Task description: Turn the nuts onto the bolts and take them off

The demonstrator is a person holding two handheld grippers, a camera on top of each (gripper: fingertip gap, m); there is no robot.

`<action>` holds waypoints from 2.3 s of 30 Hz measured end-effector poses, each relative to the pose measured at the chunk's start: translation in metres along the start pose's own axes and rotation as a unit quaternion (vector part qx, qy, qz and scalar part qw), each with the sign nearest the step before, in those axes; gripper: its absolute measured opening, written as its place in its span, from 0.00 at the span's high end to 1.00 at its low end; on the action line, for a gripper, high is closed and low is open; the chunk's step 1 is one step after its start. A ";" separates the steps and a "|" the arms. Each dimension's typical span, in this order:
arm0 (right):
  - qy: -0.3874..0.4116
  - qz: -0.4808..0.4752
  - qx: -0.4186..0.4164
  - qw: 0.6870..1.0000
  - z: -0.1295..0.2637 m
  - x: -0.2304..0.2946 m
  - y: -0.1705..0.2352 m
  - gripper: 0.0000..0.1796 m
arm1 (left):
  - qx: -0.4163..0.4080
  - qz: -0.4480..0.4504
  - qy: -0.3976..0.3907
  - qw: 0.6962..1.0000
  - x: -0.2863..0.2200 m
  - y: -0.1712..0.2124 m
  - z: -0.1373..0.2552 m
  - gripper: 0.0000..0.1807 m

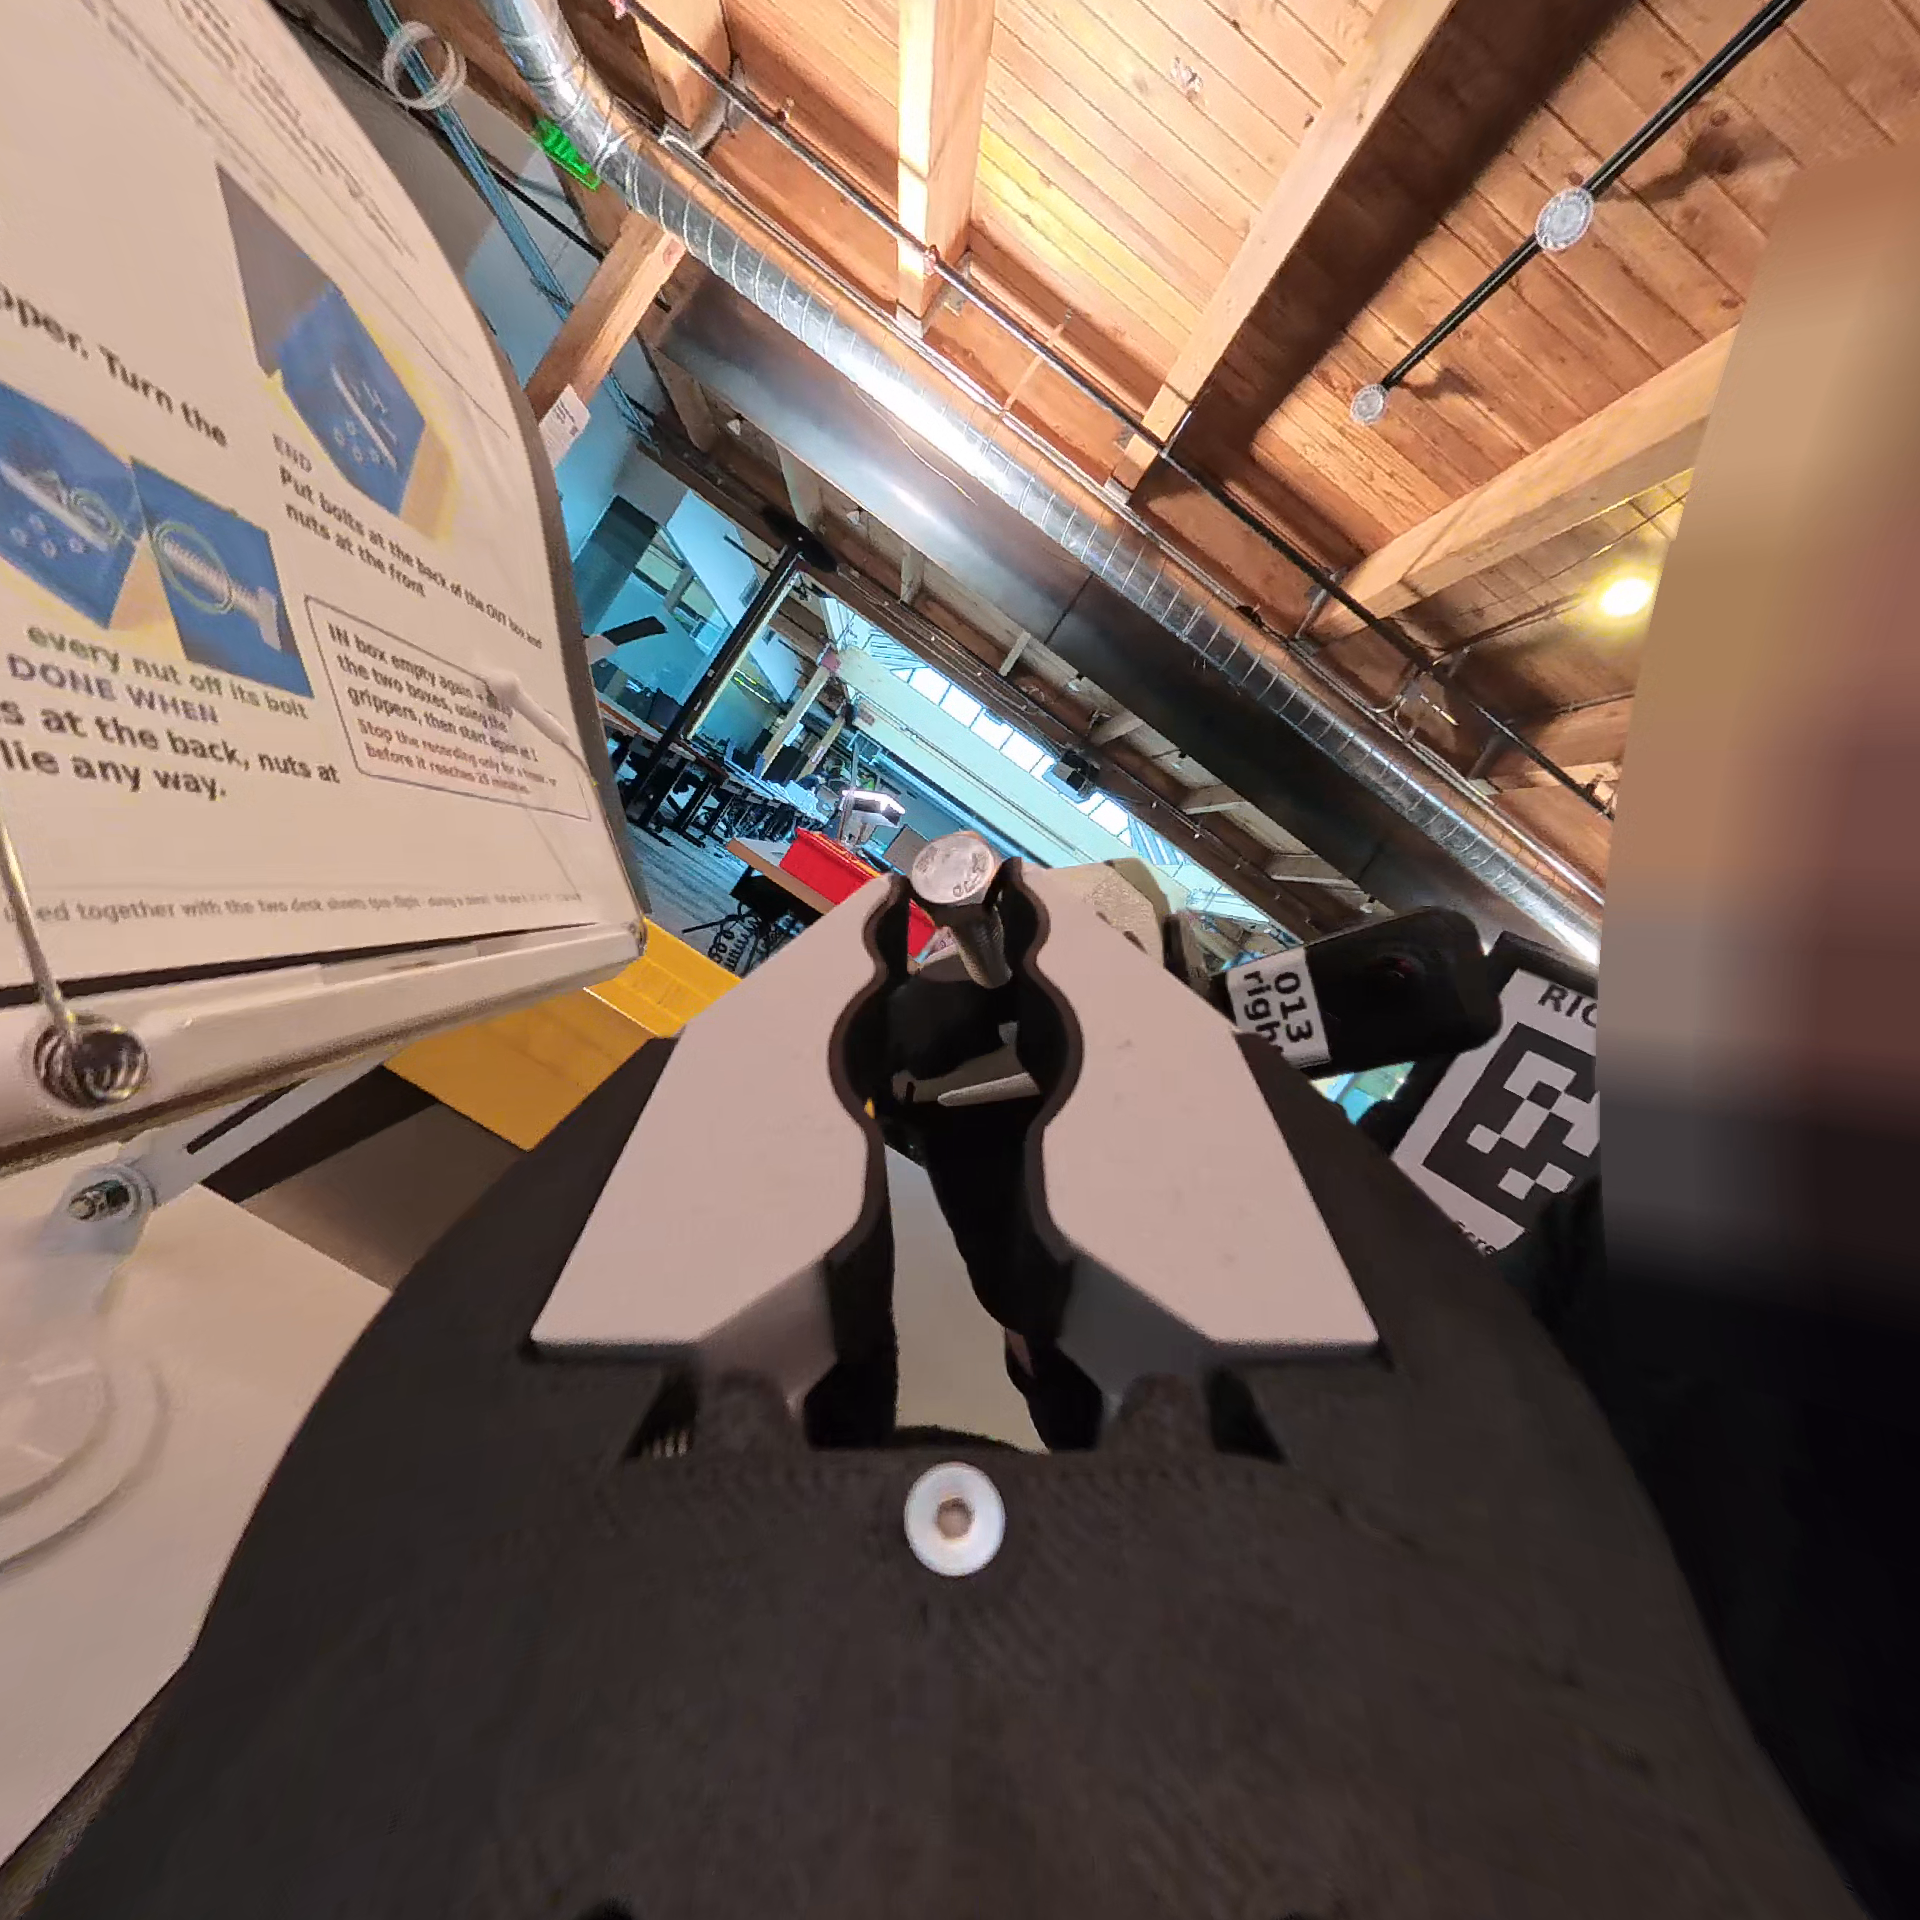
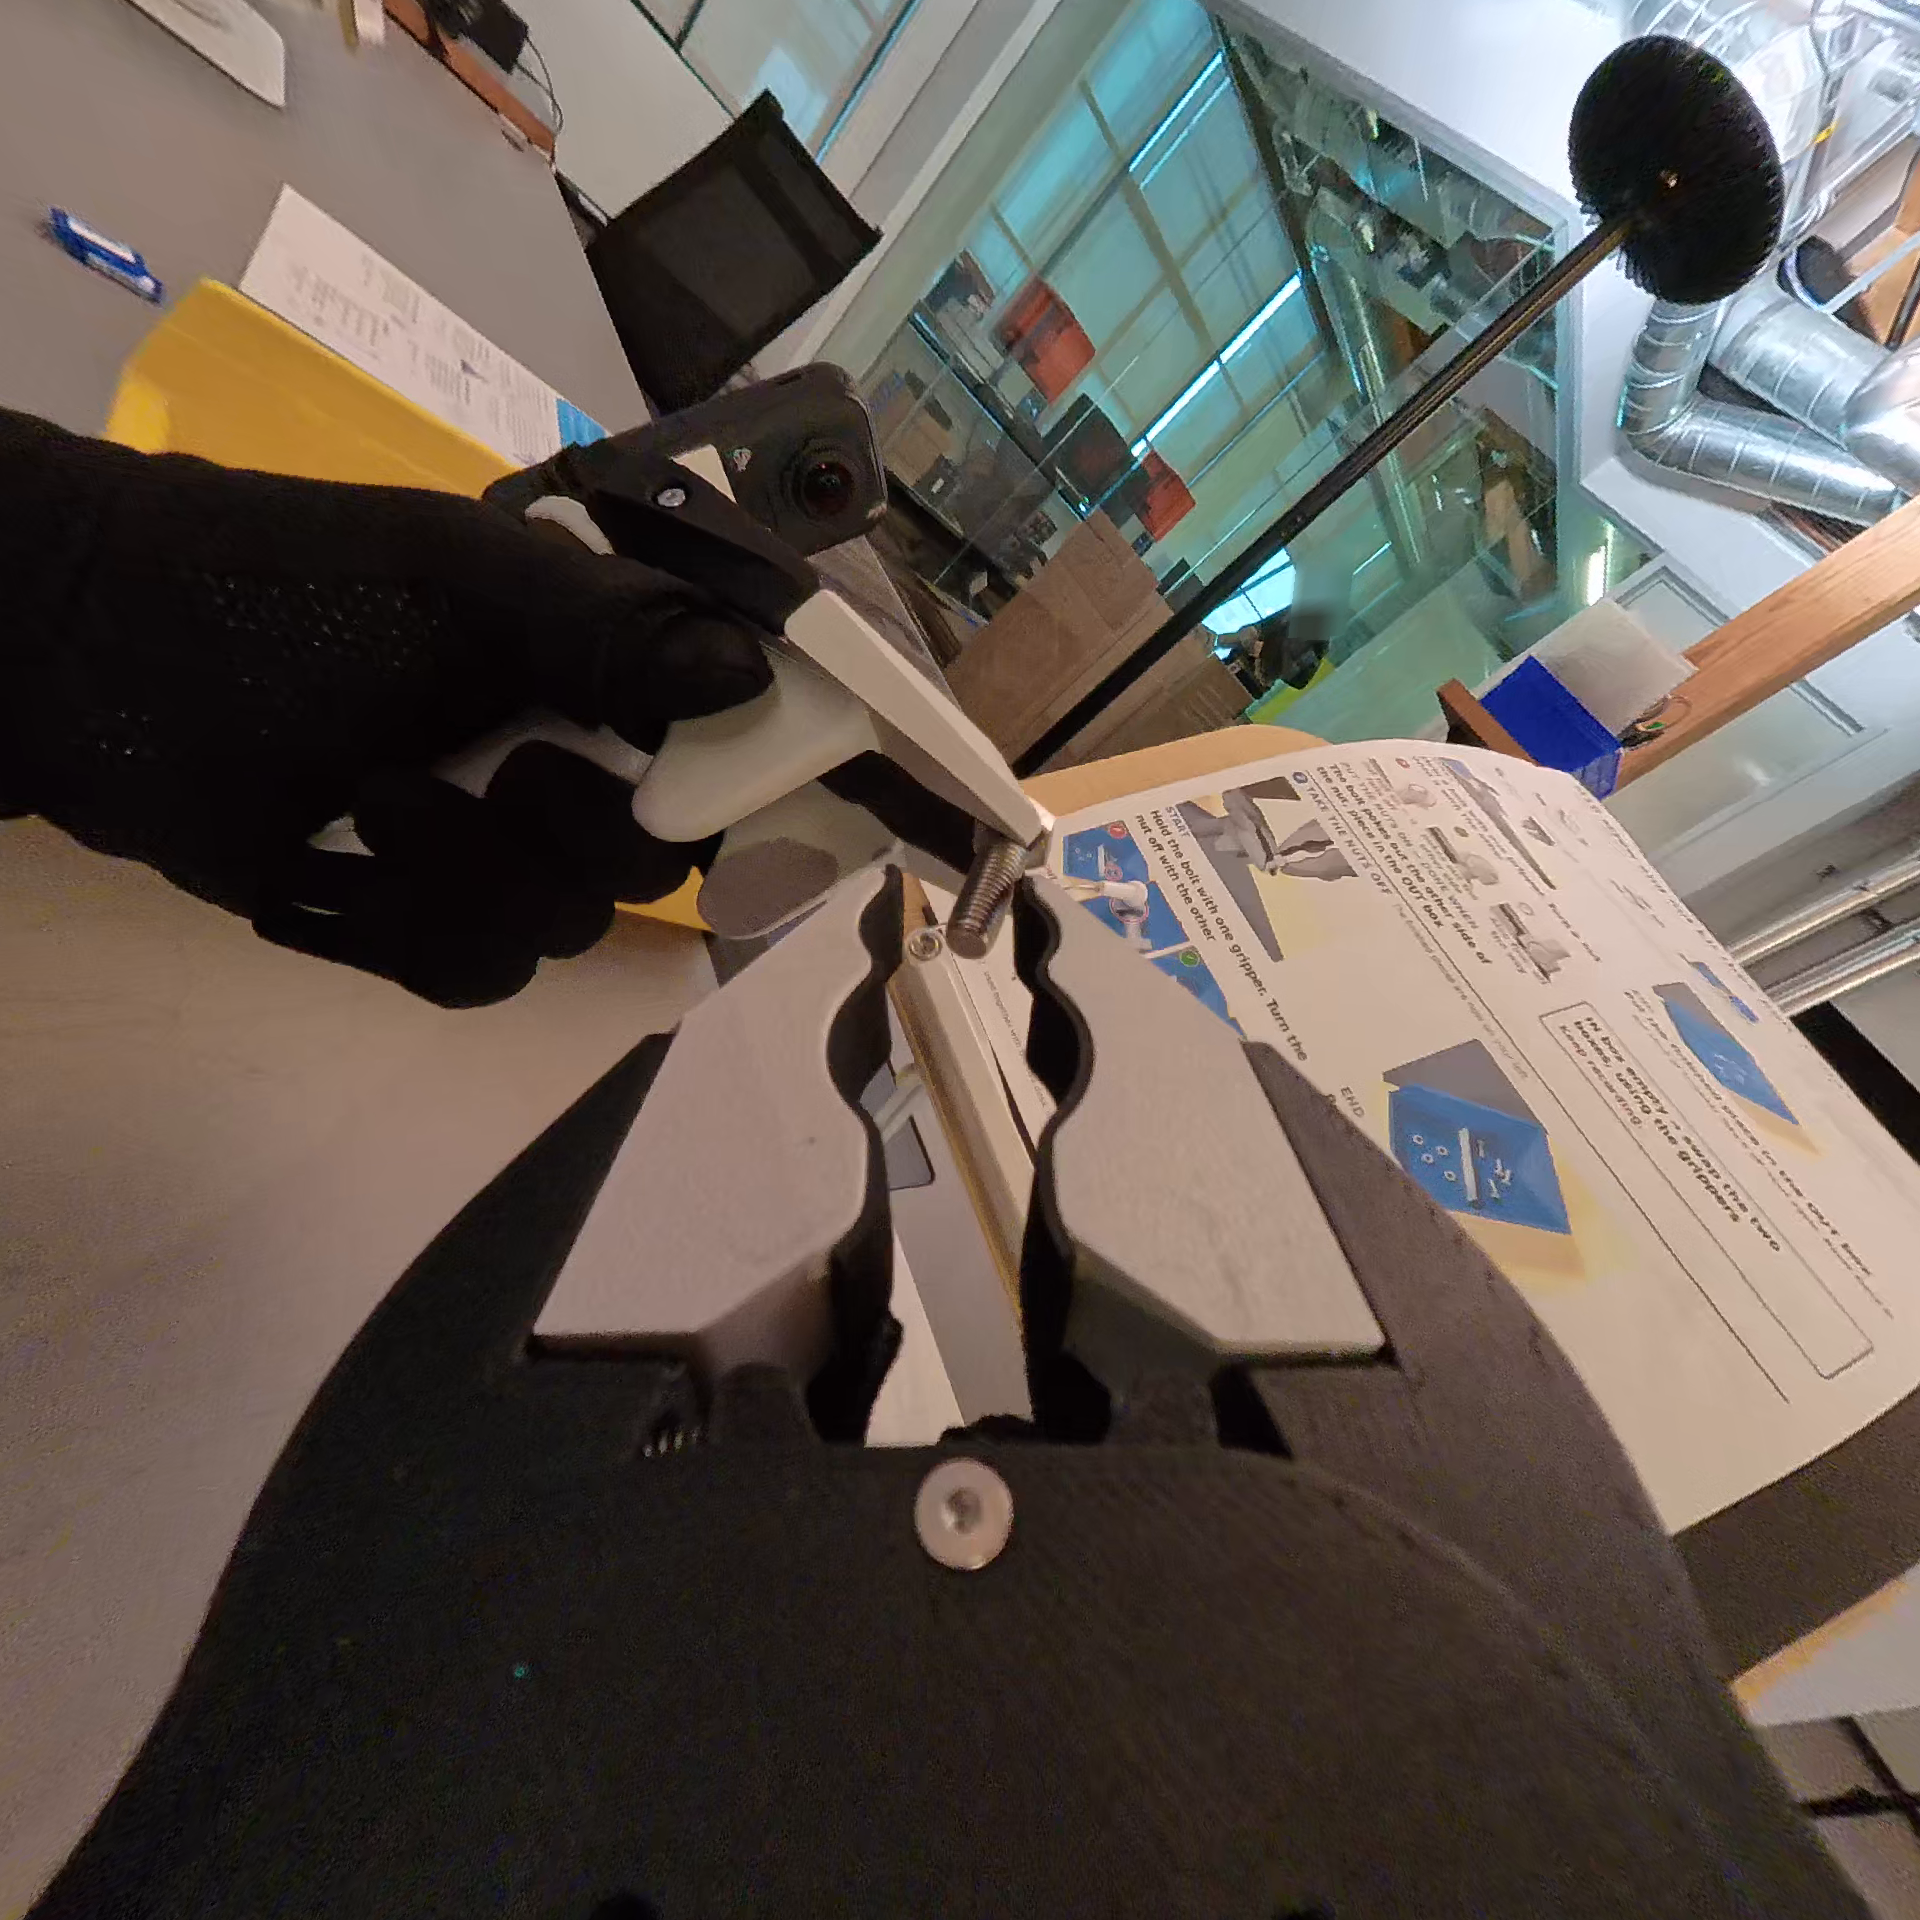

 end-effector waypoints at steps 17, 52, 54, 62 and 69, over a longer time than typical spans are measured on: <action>0.010 0.013 -0.011 1.000 0.005 -0.005 -0.003 0.94 | -0.035 0.059 0.049 0.996 0.001 0.010 -0.007 0.91; 0.033 0.053 0.005 0.998 0.003 -0.004 0.001 0.95 | -0.074 0.095 0.071 0.990 0.001 0.009 -0.006 0.91; 0.029 0.048 0.008 0.998 0.004 -0.004 0.002 0.96 | -0.075 0.100 0.072 0.990 0.002 0.011 -0.006 0.91; -0.001 0.031 0.013 0.999 0.009 -0.006 0.003 0.96 | -0.041 0.074 0.046 0.995 0.005 0.013 -0.006 0.87; -0.091 -0.008 0.071 0.993 0.029 -0.016 0.016 0.96 | 0.051 -0.010 -0.064 0.997 0.017 0.015 0.002 0.79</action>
Point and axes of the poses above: each gripper's, where its closed fingertips meet, z back along the fingers, y out of its underside, x = y × z across the jaws, the point moved 3 cm from there along z, back along the fingers, and after that the axes turned 15 degrees about y, right-handed, at the moved point
